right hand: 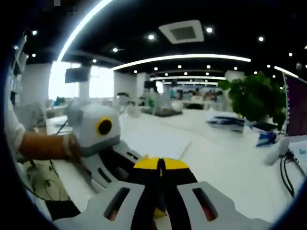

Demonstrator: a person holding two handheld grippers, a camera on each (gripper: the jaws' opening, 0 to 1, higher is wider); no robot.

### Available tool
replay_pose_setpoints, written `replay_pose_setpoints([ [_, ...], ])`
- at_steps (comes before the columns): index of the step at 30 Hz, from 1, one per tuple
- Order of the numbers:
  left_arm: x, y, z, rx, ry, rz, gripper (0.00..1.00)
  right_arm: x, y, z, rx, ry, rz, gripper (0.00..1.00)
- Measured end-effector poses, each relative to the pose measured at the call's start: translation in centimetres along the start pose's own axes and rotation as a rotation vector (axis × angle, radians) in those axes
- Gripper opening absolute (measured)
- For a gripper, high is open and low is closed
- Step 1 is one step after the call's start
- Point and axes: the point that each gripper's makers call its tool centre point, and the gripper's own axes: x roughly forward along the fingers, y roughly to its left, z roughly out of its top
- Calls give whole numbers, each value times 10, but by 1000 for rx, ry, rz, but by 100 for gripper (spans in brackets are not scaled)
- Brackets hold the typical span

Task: Pick up the paper insert the paper into the punch align the paper edges press the punch to punch holes

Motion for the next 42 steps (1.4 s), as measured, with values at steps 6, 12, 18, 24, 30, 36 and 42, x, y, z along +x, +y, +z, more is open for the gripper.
replay_pose_setpoints([
  [6, -1, 2, 1, 18, -7, 1, 26, 2, 4, 6, -5, -15, 7, 4],
  [12, -1, -4, 5, 71, -21, 7, 35, 0, 6, 16, 7, -44, 23, 8],
  [18, -1, -3, 8, 95, -29, 29, 56, -4, -1, 24, -19, -59, -9, 23],
  [24, -4, 3, 18, 125, -51, 68, 70, -19, -7, 33, -18, -74, -32, 28],
  [30, -21, 7, 56, 35, -188, 88, 78, -44, -14, 51, -44, -95, -51, 33],
  [36, -48, 4, 68, 29, -204, 117, 89, -62, -25, 54, -63, -121, -71, 40],
  [42, -93, 5, 58, 22, -168, 206, 89, -75, -28, 40, -47, -87, -77, 48],
])
